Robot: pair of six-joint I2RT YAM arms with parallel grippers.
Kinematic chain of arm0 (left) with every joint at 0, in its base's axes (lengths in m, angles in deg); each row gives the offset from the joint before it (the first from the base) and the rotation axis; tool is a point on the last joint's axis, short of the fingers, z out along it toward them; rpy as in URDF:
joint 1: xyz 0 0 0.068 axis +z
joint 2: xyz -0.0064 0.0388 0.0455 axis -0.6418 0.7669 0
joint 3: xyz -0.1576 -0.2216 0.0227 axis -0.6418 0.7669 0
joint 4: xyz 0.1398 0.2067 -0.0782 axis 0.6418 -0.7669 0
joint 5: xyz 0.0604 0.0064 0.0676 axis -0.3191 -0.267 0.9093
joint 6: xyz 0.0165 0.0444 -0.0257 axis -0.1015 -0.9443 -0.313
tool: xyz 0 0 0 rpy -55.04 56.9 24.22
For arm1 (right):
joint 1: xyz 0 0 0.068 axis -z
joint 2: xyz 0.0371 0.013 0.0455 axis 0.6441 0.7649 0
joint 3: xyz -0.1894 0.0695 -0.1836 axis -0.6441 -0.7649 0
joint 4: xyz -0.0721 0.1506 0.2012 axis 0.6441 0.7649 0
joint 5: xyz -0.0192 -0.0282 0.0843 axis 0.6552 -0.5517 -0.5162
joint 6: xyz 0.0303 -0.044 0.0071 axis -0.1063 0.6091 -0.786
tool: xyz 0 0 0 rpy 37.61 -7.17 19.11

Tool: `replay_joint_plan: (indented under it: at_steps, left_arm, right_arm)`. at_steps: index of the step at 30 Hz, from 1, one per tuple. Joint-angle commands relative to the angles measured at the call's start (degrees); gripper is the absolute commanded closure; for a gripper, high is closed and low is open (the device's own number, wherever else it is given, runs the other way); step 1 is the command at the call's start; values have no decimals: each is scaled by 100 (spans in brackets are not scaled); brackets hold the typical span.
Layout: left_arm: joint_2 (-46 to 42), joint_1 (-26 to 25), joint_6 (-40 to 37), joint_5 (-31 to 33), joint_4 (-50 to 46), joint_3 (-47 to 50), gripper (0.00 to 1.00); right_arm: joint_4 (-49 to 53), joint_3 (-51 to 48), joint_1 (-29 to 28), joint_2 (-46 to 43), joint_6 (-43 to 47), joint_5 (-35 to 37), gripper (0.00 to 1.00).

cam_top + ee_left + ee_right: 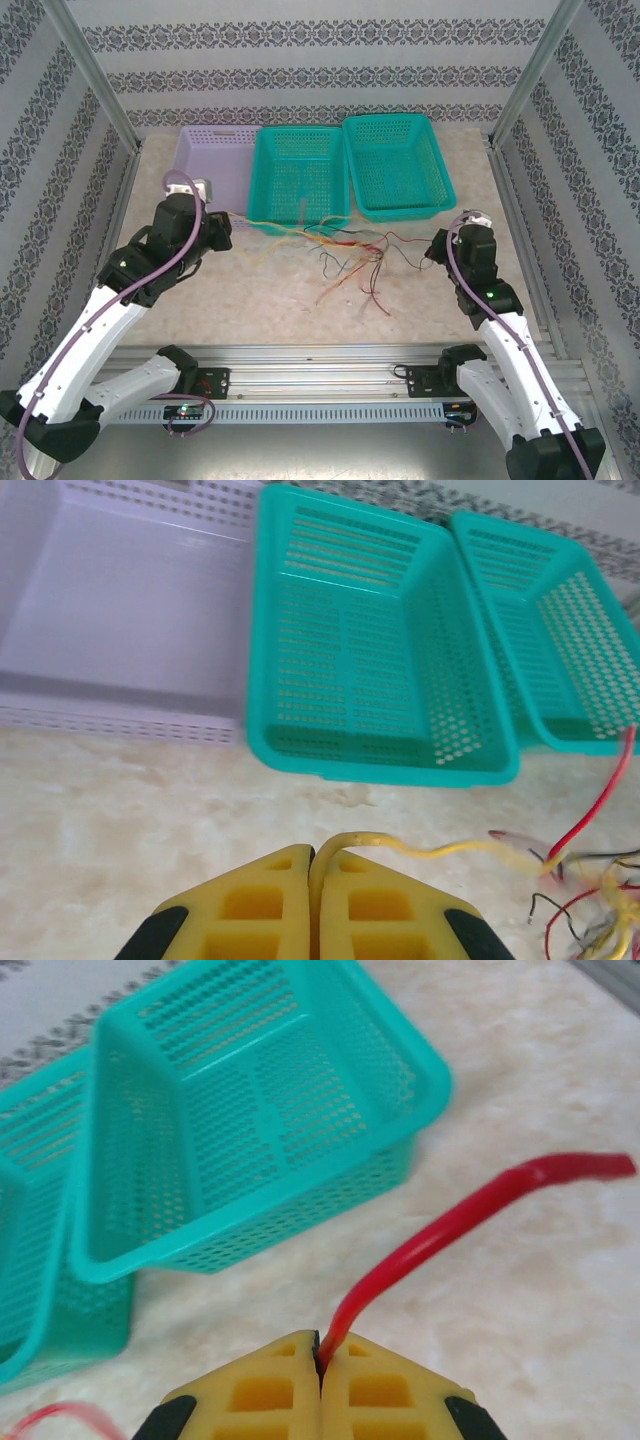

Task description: Untangle the cables

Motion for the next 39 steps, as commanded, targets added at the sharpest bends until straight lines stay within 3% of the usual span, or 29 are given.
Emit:
replay_joint_plan:
  at_steps: [1, 4, 9, 15, 19, 26, 31, 39]
  left_arm:
    - [-150, 297, -376, 354, -530, -225, 100]
    - [-195, 555, -414, 380, -632, -284, 100]
    - [-200, 674, -289, -115, -384, -195, 100]
    - [81, 672, 46, -1215, 292, 73, 100]
    - [292, 668, 157, -1650, 636, 132, 100]
    - [523, 549, -7, -1968, 910, 148, 100]
    - [638, 315, -106, -1969, 1000, 237, 100]
    - [628, -324, -101, -1755, 1362, 500, 100]
  right_arm:
    - [505, 179, 224, 34, 42, 445, 100]
    - [631, 182, 409, 25, 55, 624, 100]
    - [521, 130, 434, 50, -7, 466, 100]
    - [-274, -29, 232, -58, -36, -825, 100]
    - [-30, 305, -326, -301, 130, -195, 100]
    - [435, 1521, -692, -106, 403, 260, 100]
    - [581, 2414, -811, 425, 590, 603, 100]
    - [496, 3909, -790, 2013, 1132, 1470, 100]
